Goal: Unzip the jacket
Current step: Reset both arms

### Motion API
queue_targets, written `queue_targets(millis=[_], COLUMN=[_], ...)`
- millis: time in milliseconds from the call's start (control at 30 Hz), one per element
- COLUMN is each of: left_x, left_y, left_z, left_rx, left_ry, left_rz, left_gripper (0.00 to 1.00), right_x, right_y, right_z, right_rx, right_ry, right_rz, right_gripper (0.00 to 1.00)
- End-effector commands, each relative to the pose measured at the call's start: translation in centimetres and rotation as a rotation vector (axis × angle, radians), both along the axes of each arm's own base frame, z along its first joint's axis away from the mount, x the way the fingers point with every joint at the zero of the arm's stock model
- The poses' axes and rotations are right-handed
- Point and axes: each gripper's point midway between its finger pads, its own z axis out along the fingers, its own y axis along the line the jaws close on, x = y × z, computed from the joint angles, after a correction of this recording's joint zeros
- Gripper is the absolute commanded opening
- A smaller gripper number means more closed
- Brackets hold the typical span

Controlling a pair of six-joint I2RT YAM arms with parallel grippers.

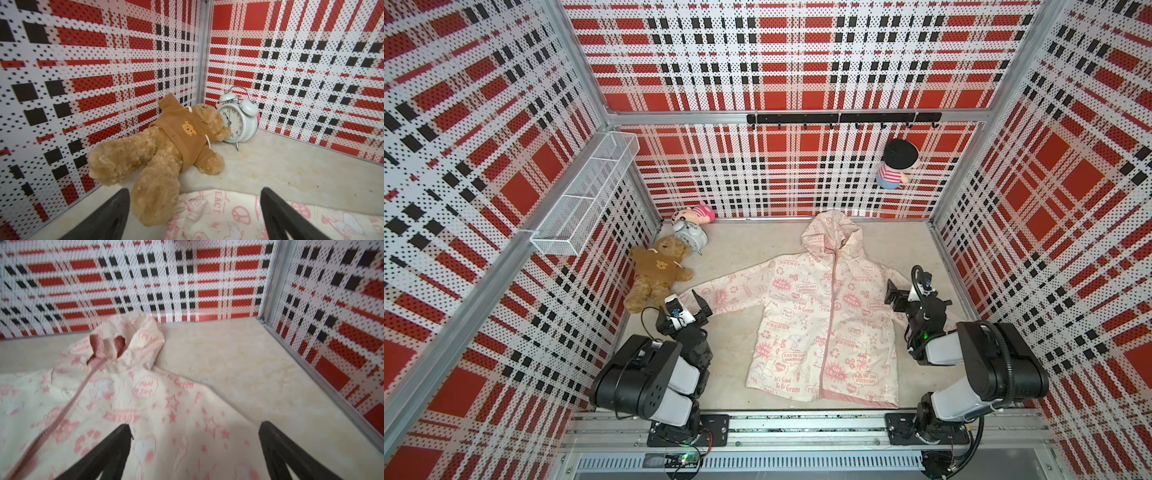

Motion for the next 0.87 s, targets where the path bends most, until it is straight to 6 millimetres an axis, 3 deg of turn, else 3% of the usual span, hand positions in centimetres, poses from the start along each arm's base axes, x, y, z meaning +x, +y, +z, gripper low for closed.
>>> queue_targets(millis=[0, 67, 333, 700, 833], left_x=[1.9, 2.4, 5.1, 5.5, 5.3], left_y=[-1.7, -1.3, -0.4, -0.4, -0.8], left_z=[2.7, 3.3, 1.8, 1.7, 1.7], left_rx=[0.028, 0.029, -0.033, -0.024, -0.011], left_ry=[-0.108, -0.142, -0.056, -0.039, -0.038], left_rz=[-0.135, -0.11, -0.147, -0.121, -0.115], left_gripper=[0.98, 0.98, 0.98, 0.98, 0.98], right_x=[1.5, 1.6, 1.5, 1.7, 1.3], right_y=[0.8, 0.1, 0.1, 0.2, 1.1], right_z=[2.6, 2.2, 2.6, 2.3, 2.6], right_rx=[-0.083, -0.063, -0.072, -0.074, -0.094], right_ry=[-0.093, -0.053, -0.082, -0.067, -0.086], right_rz=[0.0, -0.041, -0.042, -0.035, 0.007], right_gripper=[1.0, 1.0, 1.0, 1.0, 1.0])
